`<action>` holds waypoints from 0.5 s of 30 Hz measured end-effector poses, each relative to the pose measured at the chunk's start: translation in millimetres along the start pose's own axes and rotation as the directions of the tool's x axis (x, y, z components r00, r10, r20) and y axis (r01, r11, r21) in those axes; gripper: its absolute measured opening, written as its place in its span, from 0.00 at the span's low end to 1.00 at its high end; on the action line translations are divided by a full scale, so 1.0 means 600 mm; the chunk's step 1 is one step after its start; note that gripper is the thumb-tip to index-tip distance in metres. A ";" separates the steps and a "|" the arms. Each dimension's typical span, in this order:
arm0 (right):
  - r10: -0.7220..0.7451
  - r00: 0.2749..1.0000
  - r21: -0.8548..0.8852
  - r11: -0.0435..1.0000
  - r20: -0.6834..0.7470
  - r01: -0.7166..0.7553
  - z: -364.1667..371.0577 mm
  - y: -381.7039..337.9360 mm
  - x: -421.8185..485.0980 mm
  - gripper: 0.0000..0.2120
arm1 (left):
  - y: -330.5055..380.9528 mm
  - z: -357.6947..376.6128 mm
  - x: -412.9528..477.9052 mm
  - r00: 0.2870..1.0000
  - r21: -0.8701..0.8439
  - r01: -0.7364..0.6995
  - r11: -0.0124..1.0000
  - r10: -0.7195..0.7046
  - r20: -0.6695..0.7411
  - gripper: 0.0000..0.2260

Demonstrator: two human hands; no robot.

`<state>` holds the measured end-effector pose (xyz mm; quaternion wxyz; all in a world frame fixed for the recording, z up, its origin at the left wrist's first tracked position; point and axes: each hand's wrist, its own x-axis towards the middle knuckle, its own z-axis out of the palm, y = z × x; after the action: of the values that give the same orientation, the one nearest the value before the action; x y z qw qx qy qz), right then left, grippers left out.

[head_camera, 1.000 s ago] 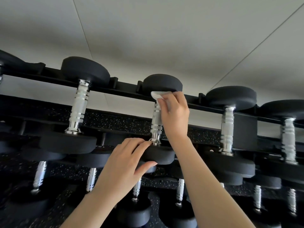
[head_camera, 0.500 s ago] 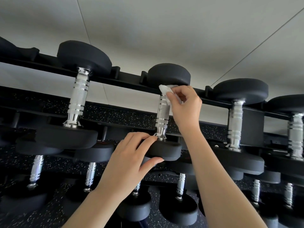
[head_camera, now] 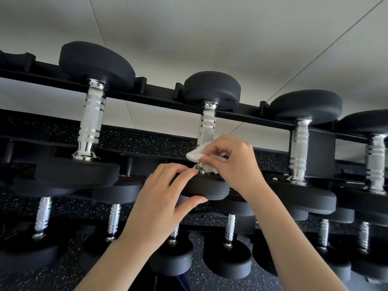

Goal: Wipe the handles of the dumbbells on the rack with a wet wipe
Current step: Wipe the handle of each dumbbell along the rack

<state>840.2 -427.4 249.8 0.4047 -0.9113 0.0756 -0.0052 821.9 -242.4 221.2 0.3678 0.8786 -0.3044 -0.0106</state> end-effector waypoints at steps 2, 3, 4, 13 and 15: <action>0.056 0.997 0.015 0.998 0.051 -0.057 -0.002 0.001 -0.011 0.05 | 0.000 0.001 0.000 1.000 -0.004 0.000 1.000 0.000 -0.005 0.22; 0.092 0.993 0.028 0.995 0.072 -0.094 -0.004 0.002 -0.013 0.05 | 0.000 0.001 0.001 1.000 -0.004 0.001 1.000 -0.001 -0.009 0.22; 0.127 0.988 0.037 0.991 0.092 -0.130 -0.008 0.003 -0.015 0.05 | 0.001 0.000 0.001 1.000 -0.005 0.005 1.000 -0.005 -0.014 0.21; 0.238 0.962 0.109 0.961 0.135 -0.253 -0.022 0.012 -0.024 0.09 | 0.004 -0.004 0.002 1.000 -0.019 0.026 0.999 -0.026 -0.015 0.21; 0.266 0.959 0.174 0.944 0.099 -0.280 -0.017 0.017 -0.027 0.08 | 0.004 -0.002 -0.001 0.999 -0.032 0.034 0.999 -0.035 -0.013 0.21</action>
<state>822.2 -439.4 250.0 0.4874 -0.8498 0.1853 0.0775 820.6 -242.7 223.8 0.3833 0.8780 -0.2864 -0.0157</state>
